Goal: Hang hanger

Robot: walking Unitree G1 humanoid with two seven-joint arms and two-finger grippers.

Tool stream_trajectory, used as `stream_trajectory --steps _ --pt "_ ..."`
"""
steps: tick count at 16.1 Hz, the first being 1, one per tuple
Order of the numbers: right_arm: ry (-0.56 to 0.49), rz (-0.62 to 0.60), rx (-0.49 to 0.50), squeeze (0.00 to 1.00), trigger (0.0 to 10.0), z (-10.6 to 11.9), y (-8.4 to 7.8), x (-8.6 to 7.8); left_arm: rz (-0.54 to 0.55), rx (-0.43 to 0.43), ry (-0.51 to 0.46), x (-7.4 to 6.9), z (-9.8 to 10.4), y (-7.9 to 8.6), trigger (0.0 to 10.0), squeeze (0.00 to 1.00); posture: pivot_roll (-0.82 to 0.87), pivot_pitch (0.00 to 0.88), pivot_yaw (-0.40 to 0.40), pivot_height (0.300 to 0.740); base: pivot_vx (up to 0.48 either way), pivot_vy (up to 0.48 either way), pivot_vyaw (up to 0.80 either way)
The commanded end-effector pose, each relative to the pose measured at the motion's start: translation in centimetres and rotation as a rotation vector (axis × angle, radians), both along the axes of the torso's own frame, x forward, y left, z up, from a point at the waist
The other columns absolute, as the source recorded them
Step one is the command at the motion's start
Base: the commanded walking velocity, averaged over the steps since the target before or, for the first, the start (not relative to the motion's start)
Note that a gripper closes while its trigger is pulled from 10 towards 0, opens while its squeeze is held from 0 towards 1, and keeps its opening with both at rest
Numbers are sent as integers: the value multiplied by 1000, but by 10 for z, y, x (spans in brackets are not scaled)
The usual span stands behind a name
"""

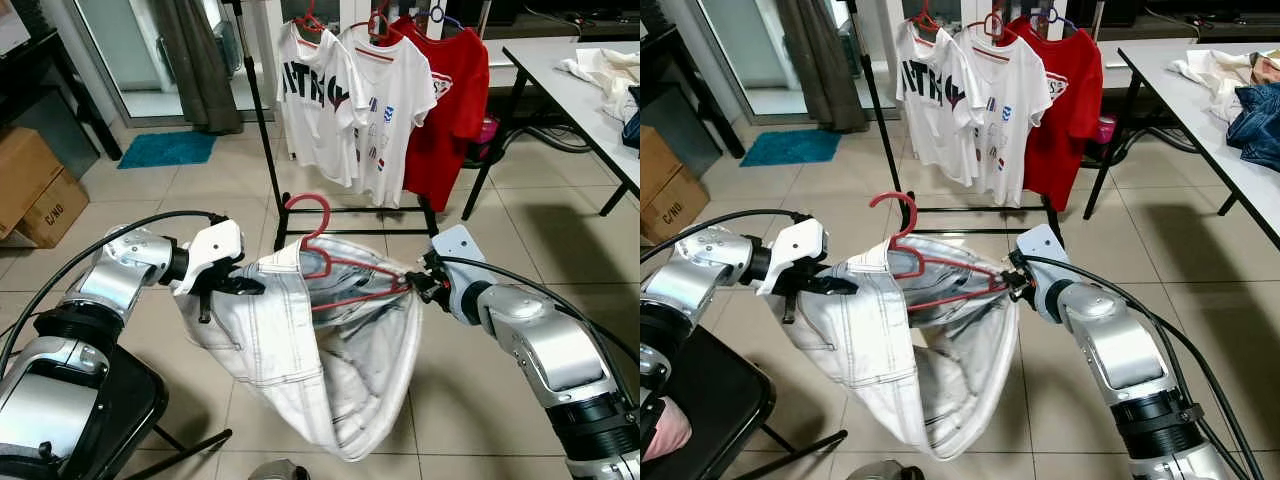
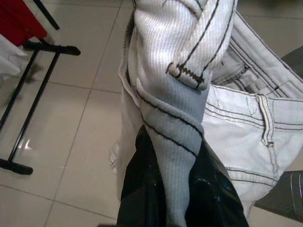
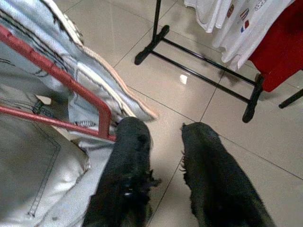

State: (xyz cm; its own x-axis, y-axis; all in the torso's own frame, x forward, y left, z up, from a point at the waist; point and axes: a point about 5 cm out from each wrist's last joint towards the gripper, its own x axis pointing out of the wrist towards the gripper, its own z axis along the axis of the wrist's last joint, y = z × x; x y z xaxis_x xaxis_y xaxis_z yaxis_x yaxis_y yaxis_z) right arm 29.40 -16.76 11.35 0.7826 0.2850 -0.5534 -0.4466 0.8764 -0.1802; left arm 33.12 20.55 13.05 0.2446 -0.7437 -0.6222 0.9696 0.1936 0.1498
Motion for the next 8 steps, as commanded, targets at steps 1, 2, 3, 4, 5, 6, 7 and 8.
stream_trajectory --steps 1,2,3,4,5,6,7,8 --pt "-17 4 12 0 0 4 0 3 7 -3 -60 5 14 4 0 0 -50 0 127 740 0 0 0" --pt "-6 22 27 0 0 2 4 2 10 -4 -67 6 15 4 0 0 -48 0 124 740 0 0 0" --pt "-2 28 27 0 0 1 6 1 13 -5 -71 6 16 5 0 0 -47 0 123 740 0 0 0" --pt "5 36 27 0 0 -2 8 1 15 -4 -73 6 16 6 0 0 -46 0 122 740 0 0 0" --pt "9 41 24 0 0 -3 8 0 14 -4 -73 6 16 6 0 0 -45 0 121 740 0 0 0" --pt "15 45 0 0 4000 -4 8 0 14 -3 -73 6 16 7 0 0 -44 0 120 740 0 0 0" --pt "26 40 -15 0 10000 -6 6 -1 14 -3 -72 5 16 8 0 0 -45 0 118 740 0 0 0" --pt "44 22 35 180 10000 -7 6 -2 14 -2 -72 5 16 8 0 0 -45 0 119 740 0 0 0"
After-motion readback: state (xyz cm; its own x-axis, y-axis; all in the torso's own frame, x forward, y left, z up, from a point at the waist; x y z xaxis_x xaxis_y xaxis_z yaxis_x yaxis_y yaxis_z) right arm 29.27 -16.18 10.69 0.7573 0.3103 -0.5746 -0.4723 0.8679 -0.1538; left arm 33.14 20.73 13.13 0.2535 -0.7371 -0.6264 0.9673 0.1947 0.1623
